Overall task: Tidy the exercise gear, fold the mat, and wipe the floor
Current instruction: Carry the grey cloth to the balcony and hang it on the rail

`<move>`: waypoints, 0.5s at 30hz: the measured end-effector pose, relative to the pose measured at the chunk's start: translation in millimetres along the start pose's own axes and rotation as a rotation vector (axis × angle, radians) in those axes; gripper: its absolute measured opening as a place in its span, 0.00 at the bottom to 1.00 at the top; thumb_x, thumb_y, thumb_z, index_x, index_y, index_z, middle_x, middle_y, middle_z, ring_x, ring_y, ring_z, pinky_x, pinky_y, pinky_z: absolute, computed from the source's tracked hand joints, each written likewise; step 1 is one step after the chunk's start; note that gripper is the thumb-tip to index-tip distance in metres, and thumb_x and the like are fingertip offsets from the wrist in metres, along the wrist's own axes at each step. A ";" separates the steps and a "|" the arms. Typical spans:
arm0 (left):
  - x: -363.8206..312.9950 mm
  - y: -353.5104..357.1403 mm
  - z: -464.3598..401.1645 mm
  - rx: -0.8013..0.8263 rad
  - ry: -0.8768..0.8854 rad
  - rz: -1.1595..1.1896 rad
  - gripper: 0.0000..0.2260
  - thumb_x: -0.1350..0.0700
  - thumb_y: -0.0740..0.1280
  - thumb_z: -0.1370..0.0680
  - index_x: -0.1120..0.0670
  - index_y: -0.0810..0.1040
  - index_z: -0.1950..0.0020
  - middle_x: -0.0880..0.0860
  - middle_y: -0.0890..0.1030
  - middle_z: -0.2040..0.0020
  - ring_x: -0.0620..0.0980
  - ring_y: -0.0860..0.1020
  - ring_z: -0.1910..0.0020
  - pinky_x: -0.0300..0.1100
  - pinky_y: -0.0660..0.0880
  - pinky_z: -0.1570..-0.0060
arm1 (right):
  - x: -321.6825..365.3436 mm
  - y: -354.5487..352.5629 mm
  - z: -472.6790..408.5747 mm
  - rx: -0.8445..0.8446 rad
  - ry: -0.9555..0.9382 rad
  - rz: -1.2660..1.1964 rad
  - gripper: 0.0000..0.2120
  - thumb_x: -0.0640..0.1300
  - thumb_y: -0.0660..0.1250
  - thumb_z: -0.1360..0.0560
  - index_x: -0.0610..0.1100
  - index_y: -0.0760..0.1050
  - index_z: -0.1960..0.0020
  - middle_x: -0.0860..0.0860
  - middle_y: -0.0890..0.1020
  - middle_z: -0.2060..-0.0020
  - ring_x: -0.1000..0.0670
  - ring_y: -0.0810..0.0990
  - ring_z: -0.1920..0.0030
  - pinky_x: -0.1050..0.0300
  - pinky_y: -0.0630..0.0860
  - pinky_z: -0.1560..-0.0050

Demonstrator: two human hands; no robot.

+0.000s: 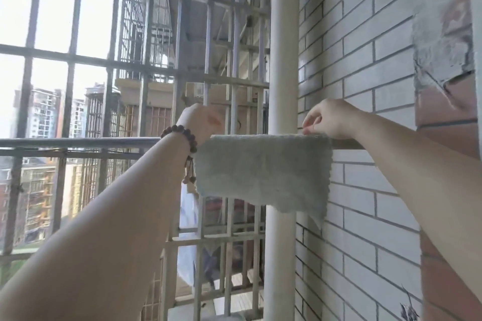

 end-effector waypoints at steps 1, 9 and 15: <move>2.3 3.1 3.8 0.016 0.010 0.017 0.06 0.57 0.70 0.23 0.55 0.85 0.49 0.52 0.83 0.51 0.50 0.80 0.52 0.38 0.74 0.48 | -1.0 3.7 1.3 0.027 -0.008 0.013 0.09 0.48 0.72 0.28 0.46 0.82 0.50 0.56 0.76 0.62 0.52 0.75 0.56 0.60 0.69 0.54; -3.2 16.4 3.0 0.050 0.088 -0.045 0.03 0.57 0.71 0.25 0.51 0.83 0.57 0.50 0.82 0.56 0.50 0.79 0.53 0.41 0.74 0.49 | -11.2 6.7 -0.9 -0.142 -0.048 -0.056 0.02 0.41 0.73 0.29 0.44 0.83 0.59 0.55 0.79 0.67 0.54 0.77 0.61 0.64 0.68 0.63; -3.1 24.6 -9.2 0.098 0.129 -0.120 0.04 0.55 0.70 0.23 0.53 0.84 0.55 0.52 0.83 0.51 0.52 0.79 0.50 0.45 0.75 0.45 | -15.3 5.3 -3.9 -0.173 -0.082 -0.068 0.03 0.41 0.72 0.28 0.43 0.83 0.59 0.53 0.79 0.67 0.57 0.76 0.63 0.66 0.68 0.65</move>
Point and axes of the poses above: each hand's wrist, its own z-axis away from the middle knuckle, its own y-axis out of the palm, x = y × z, the point moved 5 cm from there along -z, towards the middle knuckle
